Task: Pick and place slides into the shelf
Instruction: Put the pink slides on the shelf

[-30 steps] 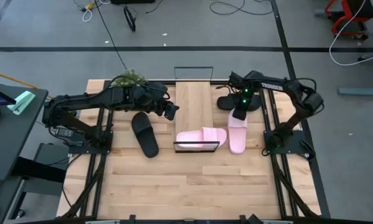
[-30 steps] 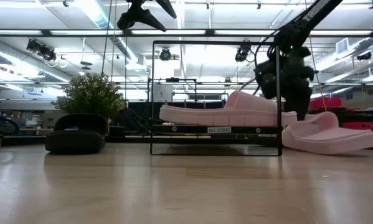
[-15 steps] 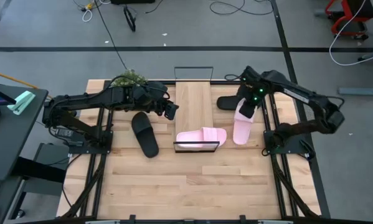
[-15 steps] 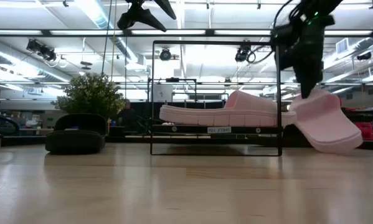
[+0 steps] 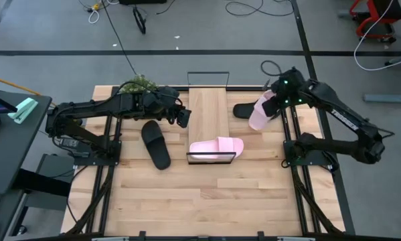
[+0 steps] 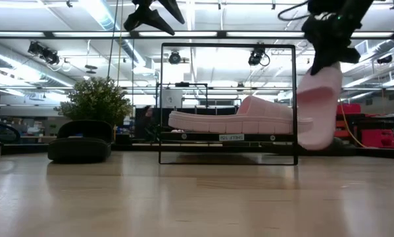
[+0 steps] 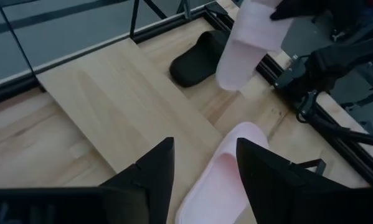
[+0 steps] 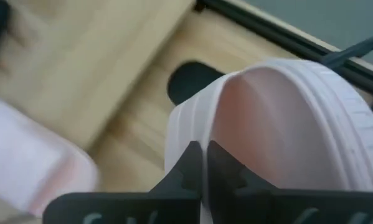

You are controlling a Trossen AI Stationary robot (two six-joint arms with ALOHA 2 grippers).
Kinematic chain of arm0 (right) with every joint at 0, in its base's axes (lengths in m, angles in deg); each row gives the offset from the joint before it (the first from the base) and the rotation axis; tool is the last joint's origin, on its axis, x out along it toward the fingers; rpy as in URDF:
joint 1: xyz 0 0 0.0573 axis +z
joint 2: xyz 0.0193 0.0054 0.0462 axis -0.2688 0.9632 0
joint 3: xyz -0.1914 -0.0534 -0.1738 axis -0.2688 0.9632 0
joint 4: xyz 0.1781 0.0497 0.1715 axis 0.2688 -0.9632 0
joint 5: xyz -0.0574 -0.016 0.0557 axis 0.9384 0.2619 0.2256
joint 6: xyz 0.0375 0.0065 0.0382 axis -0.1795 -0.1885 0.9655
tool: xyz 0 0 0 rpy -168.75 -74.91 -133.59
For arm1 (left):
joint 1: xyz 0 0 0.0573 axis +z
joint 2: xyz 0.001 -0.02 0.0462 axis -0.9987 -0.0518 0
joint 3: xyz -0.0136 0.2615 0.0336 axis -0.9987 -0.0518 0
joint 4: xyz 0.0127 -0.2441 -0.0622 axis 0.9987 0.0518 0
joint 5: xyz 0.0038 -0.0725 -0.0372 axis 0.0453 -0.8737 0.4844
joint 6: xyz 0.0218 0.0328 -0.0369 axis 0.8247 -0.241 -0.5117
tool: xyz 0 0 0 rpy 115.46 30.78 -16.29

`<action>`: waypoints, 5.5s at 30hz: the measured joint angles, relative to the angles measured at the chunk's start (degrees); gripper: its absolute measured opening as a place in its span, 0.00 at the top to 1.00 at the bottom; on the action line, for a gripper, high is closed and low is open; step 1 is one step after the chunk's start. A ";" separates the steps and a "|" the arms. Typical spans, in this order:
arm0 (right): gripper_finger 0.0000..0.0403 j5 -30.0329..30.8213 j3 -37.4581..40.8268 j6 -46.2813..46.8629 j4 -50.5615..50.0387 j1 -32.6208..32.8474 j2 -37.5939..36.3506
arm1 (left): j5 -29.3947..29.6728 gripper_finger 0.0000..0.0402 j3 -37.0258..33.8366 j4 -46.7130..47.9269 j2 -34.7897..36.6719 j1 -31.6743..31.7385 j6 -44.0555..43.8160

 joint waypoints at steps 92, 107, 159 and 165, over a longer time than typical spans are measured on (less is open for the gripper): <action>0.98 14.64 39.60 71.54 94.81 29.11 14.81 | -22.17 0.72 -35.25 -44.76 11.87 5.73 13.33; 0.98 16.83 42.80 73.46 95.66 30.51 13.14 | -22.59 0.71 -35.25 -44.87 11.85 5.73 13.30; 0.98 15.56 48.64 74.06 106.55 30.44 13.18 | -22.56 0.71 -35.23 -45.79 11.85 6.43 13.24; 0.98 15.95 47.33 73.91 106.74 30.46 13.18 | -22.56 0.72 -35.23 -46.05 11.85 6.43 13.24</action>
